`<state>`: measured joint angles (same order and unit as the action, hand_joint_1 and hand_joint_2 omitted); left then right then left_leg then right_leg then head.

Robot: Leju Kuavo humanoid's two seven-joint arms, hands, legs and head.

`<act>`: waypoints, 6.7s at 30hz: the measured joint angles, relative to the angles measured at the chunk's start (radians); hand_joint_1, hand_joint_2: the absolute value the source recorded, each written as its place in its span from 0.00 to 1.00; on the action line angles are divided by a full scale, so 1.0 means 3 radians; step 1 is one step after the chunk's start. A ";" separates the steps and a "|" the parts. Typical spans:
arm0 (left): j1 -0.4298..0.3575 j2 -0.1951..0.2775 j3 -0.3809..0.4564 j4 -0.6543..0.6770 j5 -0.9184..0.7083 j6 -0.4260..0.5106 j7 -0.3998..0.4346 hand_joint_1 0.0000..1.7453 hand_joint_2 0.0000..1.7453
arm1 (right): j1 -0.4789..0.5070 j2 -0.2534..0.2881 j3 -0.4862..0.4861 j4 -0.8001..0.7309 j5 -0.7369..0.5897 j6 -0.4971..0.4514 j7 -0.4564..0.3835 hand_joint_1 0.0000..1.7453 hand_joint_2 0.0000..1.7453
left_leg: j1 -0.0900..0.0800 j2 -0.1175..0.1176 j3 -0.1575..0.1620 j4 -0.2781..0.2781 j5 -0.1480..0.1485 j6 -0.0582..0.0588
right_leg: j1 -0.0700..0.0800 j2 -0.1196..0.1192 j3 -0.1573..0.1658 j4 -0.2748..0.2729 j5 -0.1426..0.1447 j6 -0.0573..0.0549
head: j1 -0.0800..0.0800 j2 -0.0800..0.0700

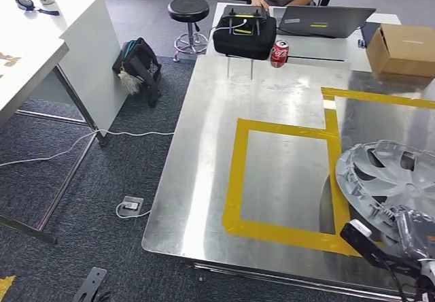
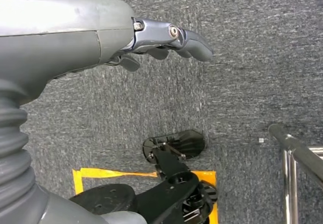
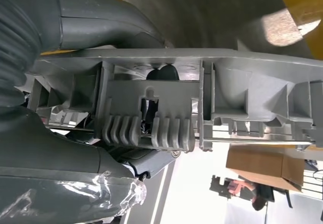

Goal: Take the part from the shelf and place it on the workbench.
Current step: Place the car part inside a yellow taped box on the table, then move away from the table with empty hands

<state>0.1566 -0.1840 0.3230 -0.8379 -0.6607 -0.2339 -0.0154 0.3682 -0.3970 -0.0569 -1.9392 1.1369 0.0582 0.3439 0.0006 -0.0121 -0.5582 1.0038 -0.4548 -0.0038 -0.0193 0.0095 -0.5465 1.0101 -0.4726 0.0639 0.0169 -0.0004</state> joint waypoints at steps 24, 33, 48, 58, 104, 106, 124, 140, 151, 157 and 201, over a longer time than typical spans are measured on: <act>0.0142 -0.0009 -0.0061 -0.0167 0.0049 0.0080 0.0086 0.00 0.00 | 0.0179 -0.0022 -0.0197 0.0060 0.0207 0.0140 0.0133 0.00 0.00 | 0.0000 0.0002 -0.0007 0.0000 0.0004 -0.0003 | -0.0001 0.0002 0.0005 0.0001 0.0005 0.0000 | 0.0000 0.0000; 0.0186 -0.0015 -0.0061 -0.0213 0.0067 0.0114 0.0034 0.00 0.00 | 0.0271 0.0026 -0.0319 0.0054 0.0268 0.0103 0.0096 0.00 0.00 | -0.0002 0.0002 -0.0007 0.0000 0.0003 -0.0003 | -0.0002 0.0002 0.0006 -0.0002 0.0005 0.0000 | 0.0000 0.0000; 0.0225 -0.0021 -0.0047 -0.0242 0.0112 0.0044 -0.0024 0.00 0.00 | 0.0366 0.0191 -0.0306 -0.0269 0.0111 -0.0140 -0.0028 0.00 0.00 | -0.0024 0.0009 0.0018 -0.0058 0.0024 0.0093 | -0.0043 -0.0005 -0.0037 0.0066 -0.0056 0.0069 | 0.0006 0.0000; 0.0248 -0.0039 -0.0033 -0.0241 0.0109 0.0045 -0.0039 0.00 0.00 | 0.0428 0.0208 -0.0304 -0.0324 0.0102 -0.0152 -0.0030 0.00 0.00 | -0.0010 0.0015 0.0073 -0.0063 -0.0015 0.0037 | -0.0036 -0.0021 -0.0016 0.0087 0.0004 0.0064 | 0.0025 0.0000; 0.0250 -0.0047 -0.0009 -0.0241 0.0133 0.0055 -0.0073 0.00 0.00 | 0.0460 0.0243 -0.0304 -0.0390 0.0058 -0.0191 -0.0070 0.00 0.00 | -0.0010 0.0020 -0.0028 0.0121 0.0000 -0.0065 | 0.0004 -0.0009 0.0040 0.0033 -0.0044 -0.0079 | 0.0018 0.0000; 0.0251 -0.0061 0.0018 -0.0250 0.0218 0.0069 -0.0174 0.00 0.00 | 0.0479 0.0318 -0.0306 -0.0440 -0.0180 -0.0433 -0.0348 0.00 0.00 | -0.0020 0.0014 0.0000 0.0019 0.0010 -0.0029 | 0.0013 -0.0021 0.0025 0.0038 -0.0038 -0.0046 | 0.0021 0.0000; 0.0478 -0.0282 0.0475 -0.0715 0.0178 -0.0265 -0.0448 0.00 0.00 | 0.1178 0.1129 0.0240 -0.0844 -0.0839 -0.1996 -0.1189 0.00 0.00 | -0.0020 -0.0009 -0.0031 0.0027 0.0008 -0.0046 | 0.0043 -0.0035 0.0105 -0.0017 -0.0073 -0.0120 | 0.0052 0.0000; 0.0452 -0.0323 0.0557 -0.0715 0.0160 -0.0302 -0.0484 0.00 0.00 | 0.1185 0.1127 0.0351 -0.0875 -0.0821 -0.2040 -0.1125 0.00 0.00 | -0.0002 0.0026 0.0241 -0.0141 -0.0082 0.0050 | 0.0024 -0.0064 -0.0168 0.0098 0.0046 -0.0001 | 0.0035 0.0000; 0.0448 -0.0355 0.0570 -0.0754 0.0148 -0.0346 -0.0488 0.00 0.00 | 0.1216 0.1116 0.0384 -0.0879 -0.0803 -0.2047 -0.0967 0.00 0.00 | -0.0045 -0.0155 -0.0139 -0.0120 0.0280 0.0034 | 0.0069 0.0213 0.0453 -0.0160 -0.0247 -0.0111 | 0.0043 0.0000; 0.0483 -0.0357 0.0580 -0.0788 0.0132 -0.0372 -0.0484 0.00 0.00 | 0.1230 0.1100 0.0402 -0.0878 -0.0868 -0.2074 -0.0877 0.00 0.00 | -0.0025 -0.0085 -0.0323 0.0273 -0.0104 -0.0078 | 0.0054 -0.0025 0.0309 -0.0209 -0.0094 -0.0186 | 0.0022 0.0000; 0.0683 -0.0279 0.0257 -0.1081 0.0947 -0.0001 -0.0462 0.00 0.00 | 0.0524 0.2242 -0.1132 0.1284 -0.1905 -0.0279 -0.1454 0.00 0.00 | 0.0034 0.0211 0.0370 -0.0191 -0.0161 0.0009 | 0.0031 -0.0374 -0.0184 0.0088 0.0073 -0.0026 | 0.0026 0.0000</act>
<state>0.3614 -0.2676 0.4001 -1.1622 -0.3765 -0.2342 -0.1539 0.5255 0.2757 -0.3966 -1.5540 0.5654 -0.0254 -0.0923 0.0109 0.0510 -0.4471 0.9466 -0.5031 -0.0009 -0.0099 -0.1028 -0.6017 1.0366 -0.4506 0.0559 0.0247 -0.0004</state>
